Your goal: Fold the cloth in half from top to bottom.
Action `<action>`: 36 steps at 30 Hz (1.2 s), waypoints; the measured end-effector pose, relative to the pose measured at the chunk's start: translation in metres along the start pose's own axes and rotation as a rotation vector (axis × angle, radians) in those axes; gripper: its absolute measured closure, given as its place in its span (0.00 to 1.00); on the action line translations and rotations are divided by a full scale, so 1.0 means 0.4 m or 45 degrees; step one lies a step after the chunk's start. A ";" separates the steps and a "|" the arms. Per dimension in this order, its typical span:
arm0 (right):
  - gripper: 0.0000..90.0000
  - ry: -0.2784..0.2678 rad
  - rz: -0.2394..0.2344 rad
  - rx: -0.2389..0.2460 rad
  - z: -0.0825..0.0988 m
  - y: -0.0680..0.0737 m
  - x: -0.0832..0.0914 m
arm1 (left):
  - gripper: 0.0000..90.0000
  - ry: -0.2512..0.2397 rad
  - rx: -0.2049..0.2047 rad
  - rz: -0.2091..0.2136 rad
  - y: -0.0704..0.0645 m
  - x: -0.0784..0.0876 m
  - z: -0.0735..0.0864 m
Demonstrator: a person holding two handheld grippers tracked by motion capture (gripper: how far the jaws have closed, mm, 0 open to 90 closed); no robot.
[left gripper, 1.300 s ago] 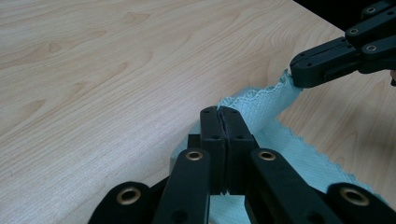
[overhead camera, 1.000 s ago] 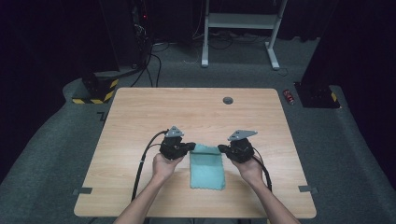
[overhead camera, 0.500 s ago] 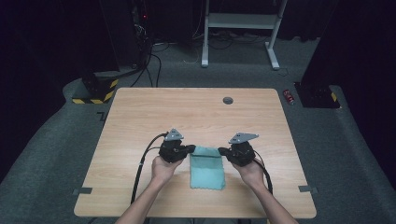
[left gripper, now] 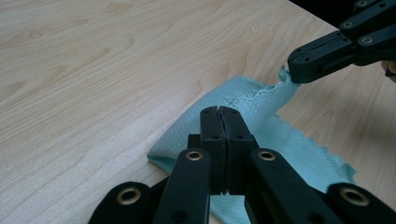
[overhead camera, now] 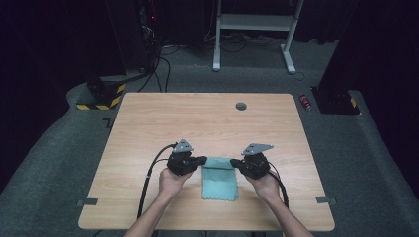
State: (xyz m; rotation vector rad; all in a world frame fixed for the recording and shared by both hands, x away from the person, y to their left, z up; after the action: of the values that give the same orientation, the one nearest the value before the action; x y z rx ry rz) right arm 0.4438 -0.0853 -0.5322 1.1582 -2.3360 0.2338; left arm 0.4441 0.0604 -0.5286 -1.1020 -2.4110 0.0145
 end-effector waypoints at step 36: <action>1.00 0.005 -0.058 0.014 0.041 0.051 0.038 | 0.99 0.018 0.007 0.070 -0.056 0.032 0.049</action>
State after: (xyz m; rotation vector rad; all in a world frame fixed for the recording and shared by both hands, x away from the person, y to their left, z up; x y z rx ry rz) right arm 0.4142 -0.0893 -0.5366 1.2140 -2.3044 0.2327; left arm 0.4124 0.0582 -0.5359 -1.1619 -2.3662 0.0317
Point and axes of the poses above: each handheld gripper's, and its own axes: x roughly backward along the jaws, z roughly out of its underside, y roughly to its left, the point moved 10 cm from there along -x, roughly forward along the jaws, and after that the axes turned 10 degrees about -y, right-handed, at the moved point
